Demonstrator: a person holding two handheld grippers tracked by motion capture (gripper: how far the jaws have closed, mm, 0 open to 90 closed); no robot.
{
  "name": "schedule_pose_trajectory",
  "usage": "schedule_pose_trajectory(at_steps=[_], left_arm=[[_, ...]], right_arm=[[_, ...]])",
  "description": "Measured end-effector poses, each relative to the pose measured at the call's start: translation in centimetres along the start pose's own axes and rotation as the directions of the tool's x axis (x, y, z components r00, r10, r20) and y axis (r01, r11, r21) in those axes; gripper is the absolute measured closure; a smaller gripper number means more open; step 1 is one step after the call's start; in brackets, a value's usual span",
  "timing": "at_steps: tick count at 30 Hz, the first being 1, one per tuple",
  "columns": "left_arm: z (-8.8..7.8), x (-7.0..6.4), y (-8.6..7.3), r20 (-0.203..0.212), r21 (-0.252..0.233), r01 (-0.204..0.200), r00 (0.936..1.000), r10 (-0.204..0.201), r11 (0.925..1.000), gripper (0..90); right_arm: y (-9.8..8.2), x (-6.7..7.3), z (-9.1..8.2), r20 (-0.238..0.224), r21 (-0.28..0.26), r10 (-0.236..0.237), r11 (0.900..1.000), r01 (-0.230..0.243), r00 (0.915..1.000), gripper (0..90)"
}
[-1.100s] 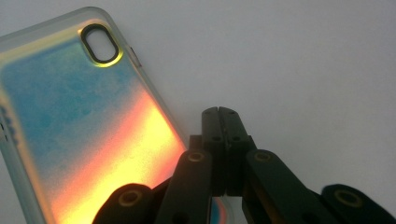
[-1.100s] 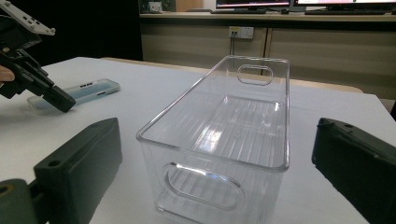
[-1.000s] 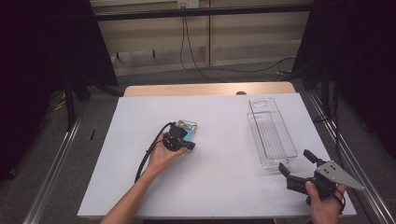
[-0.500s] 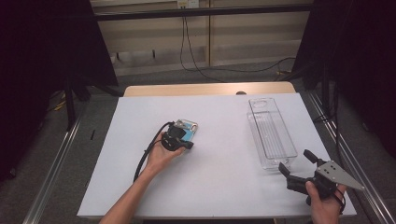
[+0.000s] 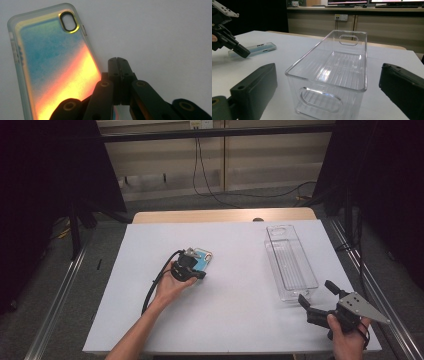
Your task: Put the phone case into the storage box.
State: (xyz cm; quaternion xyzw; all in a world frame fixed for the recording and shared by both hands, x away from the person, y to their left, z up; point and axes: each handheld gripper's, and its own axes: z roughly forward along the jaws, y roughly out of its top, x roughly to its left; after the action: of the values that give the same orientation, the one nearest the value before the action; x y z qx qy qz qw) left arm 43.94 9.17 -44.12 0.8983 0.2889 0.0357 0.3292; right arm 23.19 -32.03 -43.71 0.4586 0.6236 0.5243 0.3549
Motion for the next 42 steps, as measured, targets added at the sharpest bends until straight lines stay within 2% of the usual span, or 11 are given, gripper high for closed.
schedule_pose_trajectory(at_steps=[8, 16, 19, 27, 30, 32, 36, 38, 39, 42], left_arm=[[0.1, 0.0, 0.0, 0.000, 0.005, -0.006, 1.0000, 0.006, 1.0000, 90.0], [-1.4, 0.1, 0.1, -0.003, -0.082, -0.006, 1.0000, 0.005, 0.9966, 89.0], [-1.9, 0.1, 0.0, 0.004, -0.122, -0.011, 0.9999, 0.011, 0.9924, 87.8], [-3.0, -0.4, 0.1, 0.000, -0.172, -0.025, 0.9997, 0.026, 0.9848, 84.0], [-4.2, -0.9, 0.4, 0.002, -0.220, -0.040, 0.9992, 0.041, 0.9747, 83.2], [-4.8, -1.1, 0.5, 0.007, -0.247, -0.031, 0.9994, 0.034, 0.9686, 81.9], [-5.2, -1.1, 0.3, -0.011, -0.258, -0.036, 0.9994, 0.034, 0.9656, 76.5], [-5.3, -1.0, 0.2, -0.045, -0.266, -0.038, 0.9986, 0.027, 0.9631, 67.1], [-5.4, -1.0, 0.2, -0.038, -0.275, -0.029, 0.9991, 0.020, 0.9611, 66.4], [-5.8, -0.8, 0.1, -0.064, -0.290, -0.032, 0.9978, 0.014, 0.9563, 60.6]], right_arm=[[0.0, 0.0, 0.0, 0.000, 0.000, 0.000, 1.000, 0.000, 1.0000, 1.3], [0.0, 0.0, -0.1, 0.001, -0.002, 0.000, 1.000, 0.000, 1.0000, 1.3], [0.0, 0.0, -0.1, 0.001, -0.002, -0.001, 1.000, 0.001, 1.0000, 1.3], [0.0, -0.1, -0.1, 0.001, -0.004, 0.001, 1.000, -0.001, 1.0000, 1.3], [0.0, -0.1, -0.1, 0.003, -0.006, 0.002, 1.000, -0.002, 1.0000, 1.3], [0.0, -0.1, -0.1, 0.004, -0.004, 0.002, 1.000, -0.002, 1.0000, 1.3], [0.0, 0.0, -0.1, 0.001, -0.005, -0.001, 1.000, 0.001, 1.0000, 1.3], [0.0, -0.1, -0.1, 0.001, -0.005, -0.001, 1.000, 0.001, 1.0000, 1.3], [0.0, -0.1, -0.1, 0.002, -0.005, 0.000, 1.000, 0.000, 1.0000, 1.3], [0.0, -0.1, -0.1, 0.004, -0.005, 0.003, 1.000, -0.003, 1.0000, 1.3]])
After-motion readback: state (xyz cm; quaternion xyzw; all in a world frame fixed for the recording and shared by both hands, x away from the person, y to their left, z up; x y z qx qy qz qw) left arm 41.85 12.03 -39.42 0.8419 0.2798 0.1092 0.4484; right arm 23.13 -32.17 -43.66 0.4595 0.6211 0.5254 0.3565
